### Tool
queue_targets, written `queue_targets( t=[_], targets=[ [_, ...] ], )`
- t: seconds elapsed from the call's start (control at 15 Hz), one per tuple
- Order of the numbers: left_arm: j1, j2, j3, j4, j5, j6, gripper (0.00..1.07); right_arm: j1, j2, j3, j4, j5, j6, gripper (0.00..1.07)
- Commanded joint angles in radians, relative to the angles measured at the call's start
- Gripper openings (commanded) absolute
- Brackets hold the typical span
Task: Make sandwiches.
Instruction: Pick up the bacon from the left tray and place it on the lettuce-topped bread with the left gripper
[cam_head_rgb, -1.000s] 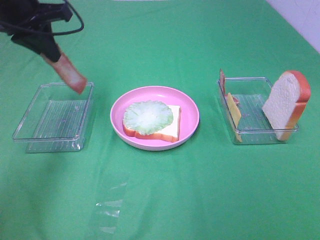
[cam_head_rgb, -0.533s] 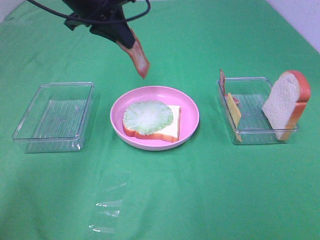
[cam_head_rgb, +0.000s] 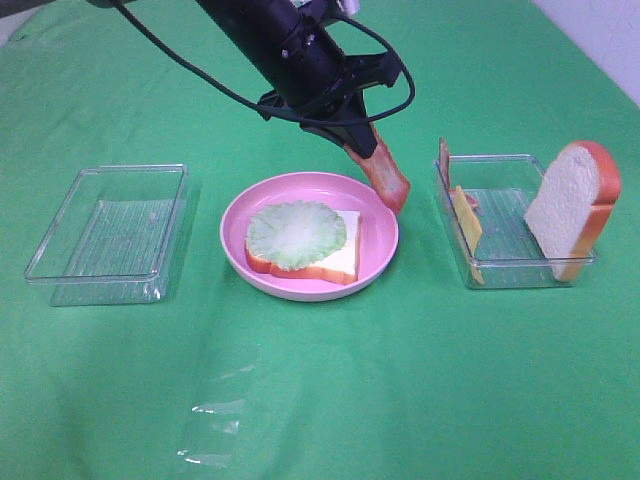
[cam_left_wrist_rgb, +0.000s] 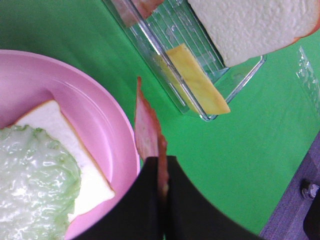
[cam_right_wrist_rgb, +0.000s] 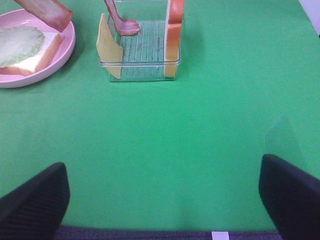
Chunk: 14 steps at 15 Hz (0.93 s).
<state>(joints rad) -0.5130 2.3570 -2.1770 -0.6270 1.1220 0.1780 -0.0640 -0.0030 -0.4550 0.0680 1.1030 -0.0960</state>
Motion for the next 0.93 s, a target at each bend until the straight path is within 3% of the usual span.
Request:
queue_targets(
  t=[0.07, 0.33, 0.67, 0.93],
  targets=[
    [-0.004, 0.029, -0.008, -0.016, -0.002, -0.009, 0.0, -0.005, -0.025, 0.002, 0.003, -0.005, 0.0, 0.99],
    [-0.004, 0.057, -0.011, -0.018, 0.002, -0.006, 0.0, -0.005, -0.025, 0.002, 0.003, -0.005, 0.0, 0.99],
    [-0.002, 0.058, -0.011, 0.107, 0.045, -0.009, 0.0, -0.005, -0.025, 0.002, 0.003, -0.005, 0.0, 0.99],
    [-0.001, 0.058, -0.011, 0.308, 0.054, -0.138, 0.0, -0.005, -0.025, 0.002, 0.003, -0.005, 0.0, 0.99]
  ],
)
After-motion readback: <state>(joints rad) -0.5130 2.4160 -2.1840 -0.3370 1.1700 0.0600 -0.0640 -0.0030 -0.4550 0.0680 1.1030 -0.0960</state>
